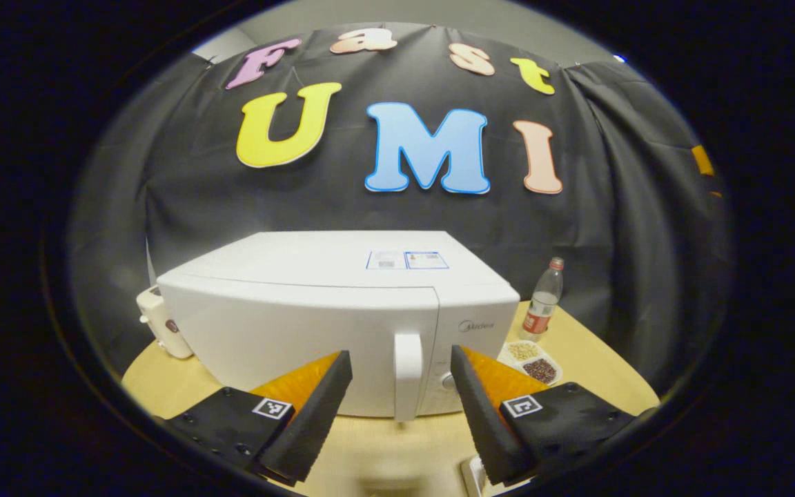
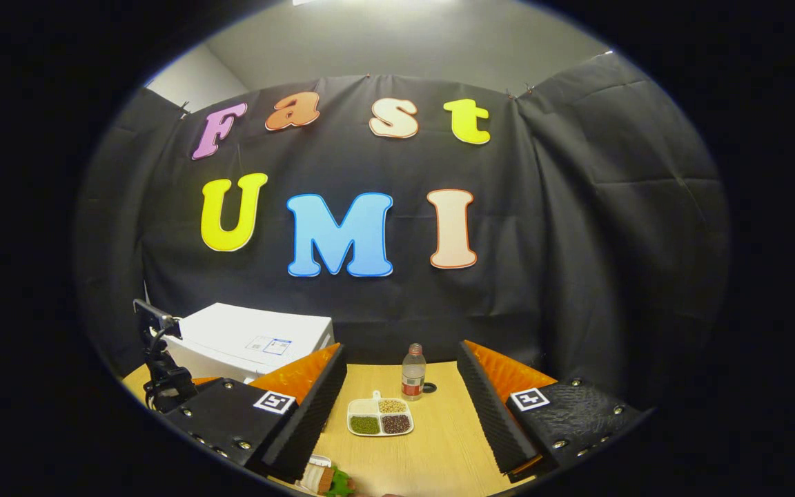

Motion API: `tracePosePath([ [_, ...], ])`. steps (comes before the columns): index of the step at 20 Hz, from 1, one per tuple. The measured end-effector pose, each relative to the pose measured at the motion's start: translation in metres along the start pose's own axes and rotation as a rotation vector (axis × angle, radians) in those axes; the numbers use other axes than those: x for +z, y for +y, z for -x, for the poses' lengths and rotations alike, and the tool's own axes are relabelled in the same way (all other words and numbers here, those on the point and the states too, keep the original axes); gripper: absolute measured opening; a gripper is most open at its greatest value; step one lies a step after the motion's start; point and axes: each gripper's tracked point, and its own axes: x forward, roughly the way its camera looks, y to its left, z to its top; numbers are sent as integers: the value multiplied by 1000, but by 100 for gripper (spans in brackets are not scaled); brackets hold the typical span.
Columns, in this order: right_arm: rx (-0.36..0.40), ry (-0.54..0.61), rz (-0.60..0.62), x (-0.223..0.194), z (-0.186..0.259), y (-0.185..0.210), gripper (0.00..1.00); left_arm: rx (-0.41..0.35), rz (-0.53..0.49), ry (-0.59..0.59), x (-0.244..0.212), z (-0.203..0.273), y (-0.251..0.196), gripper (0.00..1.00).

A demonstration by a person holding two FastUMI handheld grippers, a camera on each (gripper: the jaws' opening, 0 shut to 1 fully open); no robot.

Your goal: Open the microwave oven with the left hand, put the food in, and close the microwave oven.

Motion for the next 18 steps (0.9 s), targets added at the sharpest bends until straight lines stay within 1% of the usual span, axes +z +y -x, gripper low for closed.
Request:
tracePosePath([
  [1, -6, 4, 2, -1, 0, -2, 97, -1, -2, 19, -8, -7, 2, 95],
  [2, -10, 9, 5, -4, -2, -4, 98, 0, -4, 32, -14, -14, 3, 92],
  [3, -13, 17, 9, -7, -2, -5, 98, 10, -11, 45, -21, -21, 5, 91],
  [5, -16, 32, 10, -11, -4, -6, 97, -7, 2, 59, -26, -28, 3, 73],
  [7, -17, 43, 6, -13, -6, -5, 97, -53, -18, 59, -28, -28, -11, 52],
  [8, -16, 46, 4, -15, -7, -4, 97, -40, -56, 51, -29, -27, -12, 42],
  [9, -16, 46, 4, -14, -7, -3, 98, -32, -85, 41, -29, -28, -10, 35],
  [10, -15, 46, 4, -14, -7, -2, 98, -20, -94, 40, -28, -28, -9, 33],
  [11, -14, 44, 4, -13, -7, 0, 97, -10, -82, 40, -30, -30, -8, 34],
  [12, -12, 43, 5, -13, -6, 2, 97, -5, -56, 40, -29, -28, -9, 29],
  [13, -11, 42, 7, -13, -5, 4, 97, -3, -40, 39, -29, -26, -8, 31],
  [14, -10, 44, 9, -14, -4, 4, 98, -5, -34, 37, -30, -29, -9, 21],
  [15, -9, 47, 9, -15, -3, 5, 97, -17, -29, 40, -30, -28, -9, 19],
  [16, -8, 50, 8, -17, -2, 6, 97, -28, -22, 45, -29, -26, -9, 12],
  [17, -7, 52, 7, -18, 0, 6, 98, -38, -16, 52, -30, -26, -10, 11],
  [18, -7, 54, 6, -20, 1, 7, 98, -41, -12, 58, -32, -29, -10, 7],
])
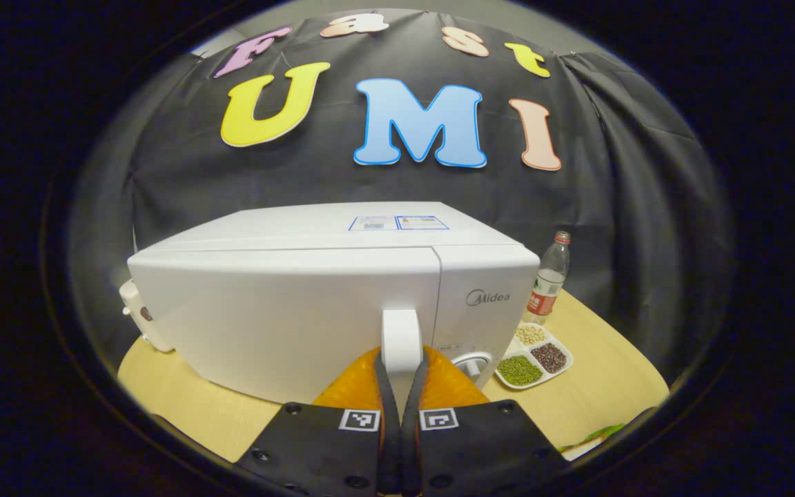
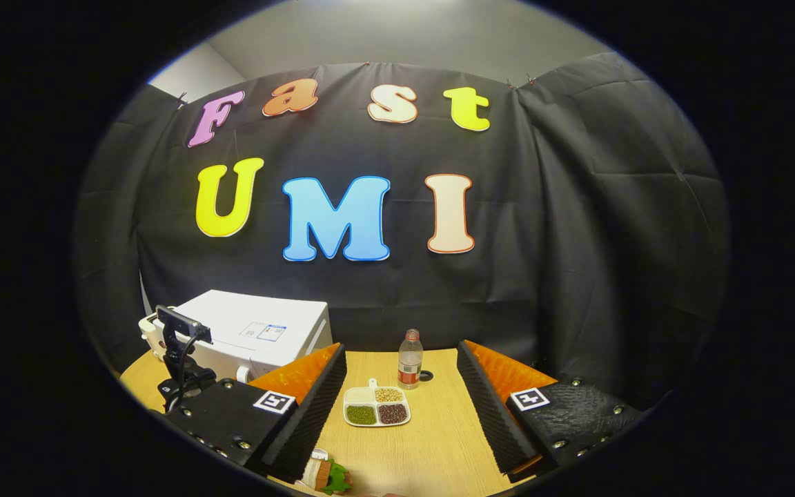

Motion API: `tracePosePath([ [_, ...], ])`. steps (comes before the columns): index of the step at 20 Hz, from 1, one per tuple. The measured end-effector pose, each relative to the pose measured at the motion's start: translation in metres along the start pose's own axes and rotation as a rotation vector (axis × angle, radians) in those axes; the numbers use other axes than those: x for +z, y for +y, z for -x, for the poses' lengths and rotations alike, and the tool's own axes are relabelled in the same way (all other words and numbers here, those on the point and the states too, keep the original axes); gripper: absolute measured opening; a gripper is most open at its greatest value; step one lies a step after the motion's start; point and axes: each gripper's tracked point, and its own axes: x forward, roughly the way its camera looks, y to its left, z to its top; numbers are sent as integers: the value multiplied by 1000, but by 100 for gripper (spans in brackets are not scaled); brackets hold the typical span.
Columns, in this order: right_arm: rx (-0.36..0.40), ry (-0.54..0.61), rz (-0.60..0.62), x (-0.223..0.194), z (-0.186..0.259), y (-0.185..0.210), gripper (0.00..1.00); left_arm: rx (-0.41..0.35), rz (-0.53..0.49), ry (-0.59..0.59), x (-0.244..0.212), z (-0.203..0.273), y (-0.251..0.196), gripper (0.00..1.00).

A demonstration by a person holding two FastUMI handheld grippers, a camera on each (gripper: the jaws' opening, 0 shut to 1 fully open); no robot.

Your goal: Open the microwave oven with the left hand, put the food in, and close the microwave oven.

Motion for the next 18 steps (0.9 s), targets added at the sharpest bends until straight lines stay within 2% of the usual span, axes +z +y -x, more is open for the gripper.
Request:
tracePosePath([
  [6, -18, -5, 9, 0, 10, -6, 98, -3, -5, 19, 0, 7, 1, 7],
  [10, -42, 3, -5, -5, 15, -15, 97, -15, -37, -6, -18, 62, 9, 7],
  [18, 14, 4, 4, -10, 30, 25, 97, -89, -72, 29, -47, 127, 31, 6],
])
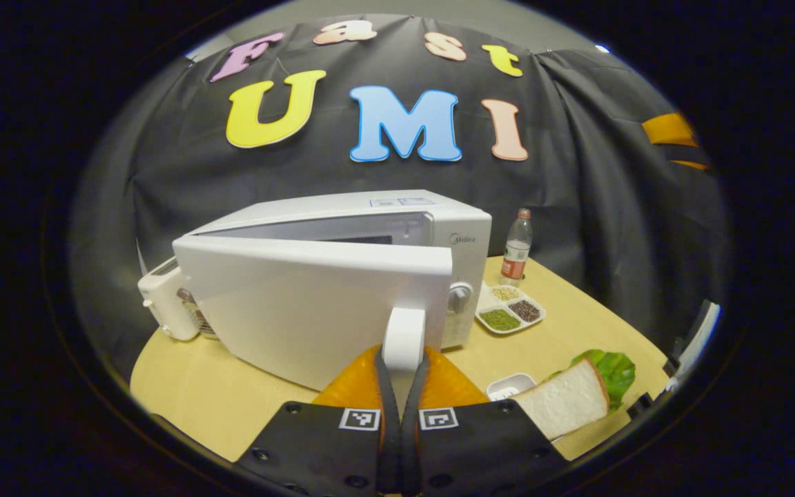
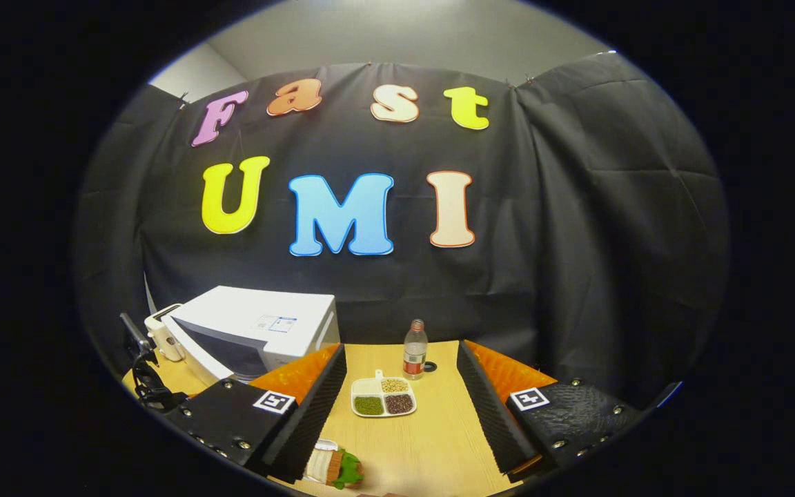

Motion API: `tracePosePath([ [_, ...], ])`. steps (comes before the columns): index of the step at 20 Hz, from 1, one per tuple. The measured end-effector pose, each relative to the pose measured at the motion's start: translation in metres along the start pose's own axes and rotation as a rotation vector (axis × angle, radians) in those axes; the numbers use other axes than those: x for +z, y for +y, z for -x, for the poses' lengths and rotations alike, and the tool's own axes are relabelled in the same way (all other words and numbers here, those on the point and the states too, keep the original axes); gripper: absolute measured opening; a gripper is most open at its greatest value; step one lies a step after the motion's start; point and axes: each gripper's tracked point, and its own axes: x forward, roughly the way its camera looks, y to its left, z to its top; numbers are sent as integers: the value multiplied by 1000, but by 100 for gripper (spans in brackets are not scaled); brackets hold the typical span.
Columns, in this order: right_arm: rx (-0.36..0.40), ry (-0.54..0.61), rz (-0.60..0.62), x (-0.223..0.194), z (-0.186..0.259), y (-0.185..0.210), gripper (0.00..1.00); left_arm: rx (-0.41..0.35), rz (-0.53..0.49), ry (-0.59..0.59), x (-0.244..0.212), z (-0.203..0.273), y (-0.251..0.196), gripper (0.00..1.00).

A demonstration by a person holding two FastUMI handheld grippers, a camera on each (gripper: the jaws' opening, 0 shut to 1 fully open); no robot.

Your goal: Open the microwave oven with the left hand, put the food in, and close the microwave oven.

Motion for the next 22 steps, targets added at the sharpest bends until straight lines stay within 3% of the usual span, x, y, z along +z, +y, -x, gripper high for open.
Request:
tracePosePath([
  [5, 47, 10, -15, -6, 11, 38, 98, -23, -25, 34, -25, 54, 27, 7],
  [6, 57, 12, -15, -8, 14, 45, 93, -21, -29, 39, -29, 66, 34, 7],
  [7, 64, 14, -15, -9, 16, 53, 97, -16, -32, 43, -35, 77, 42, 7],
  [11, 126, 16, -41, -15, 29, 91, 98, -3, -44, 57, -54, 118, 78, 7],
  [22, 192, 71, -46, -39, 39, 151, 98, 85, -37, 85, -93, 194, 205, 7],
])
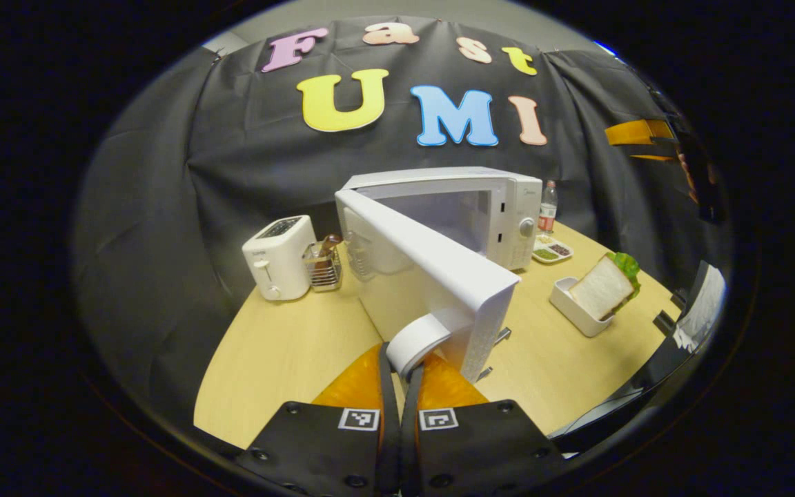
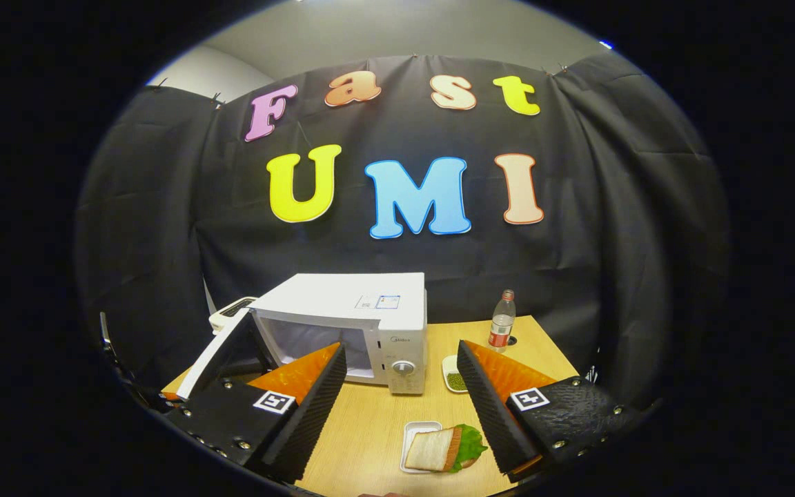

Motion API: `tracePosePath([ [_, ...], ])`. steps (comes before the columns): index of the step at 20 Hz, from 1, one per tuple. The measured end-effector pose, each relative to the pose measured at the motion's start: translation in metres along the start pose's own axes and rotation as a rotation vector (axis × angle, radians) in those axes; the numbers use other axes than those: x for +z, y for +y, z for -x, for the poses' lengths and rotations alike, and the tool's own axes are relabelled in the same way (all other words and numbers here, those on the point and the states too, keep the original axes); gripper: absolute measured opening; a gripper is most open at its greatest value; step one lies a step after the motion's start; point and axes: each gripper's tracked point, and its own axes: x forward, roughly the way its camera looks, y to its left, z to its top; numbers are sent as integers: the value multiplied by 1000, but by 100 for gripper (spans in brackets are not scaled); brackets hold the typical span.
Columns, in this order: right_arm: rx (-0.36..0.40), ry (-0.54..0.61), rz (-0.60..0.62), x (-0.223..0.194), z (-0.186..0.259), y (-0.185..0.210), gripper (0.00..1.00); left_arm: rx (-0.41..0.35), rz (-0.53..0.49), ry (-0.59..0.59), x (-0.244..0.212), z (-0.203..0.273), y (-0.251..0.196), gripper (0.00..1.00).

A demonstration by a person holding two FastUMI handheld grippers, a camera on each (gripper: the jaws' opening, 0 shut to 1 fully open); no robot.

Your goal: Open the microwave oven with the left hand, put the food in, and close the microwave oven.

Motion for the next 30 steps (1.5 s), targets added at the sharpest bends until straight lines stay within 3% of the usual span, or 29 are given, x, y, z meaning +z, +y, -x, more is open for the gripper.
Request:
tracePosePath([
  [7, 30, 52, -5, -20, -11, 7, 97, 4, 13, -15, -10, 6, 36, 11],
  [11, 65, 104, -38, -40, -21, -2, 97, -13, 87, -5, -21, 10, 44, 23],
  [13, 82, 149, -53, -60, -27, -10, 98, 10, 94, -8, -27, 12, 52, 24],
  [14, 83, 171, -61, -70, -30, -17, 98, 16, 102, -9, -28, 15, 55, 31],
  [16, 74, 223, -92, -94, -35, -31, 98, 49, 113, -1, -31, 26, 66, 34],
  [21, 15, 386, -138, -155, -44, -82, 99, 203, 160, 8, -34, 64, 94, 38],
  [22, 14, 426, -144, -168, -44, -89, 98, 231, 176, -24, -20, 74, 94, 32],
  [24, 22, 495, -159, -192, -38, -95, 98, 282, 185, -110, 23, 96, 87, 40],
  [27, 54, 580, -206, -219, -33, -96, 98, 349, 163, -278, 114, 121, 65, 36],
  [30, 85, 637, -239, -237, -34, -96, 98, 375, 78, -446, 208, 133, 29, 58],
])
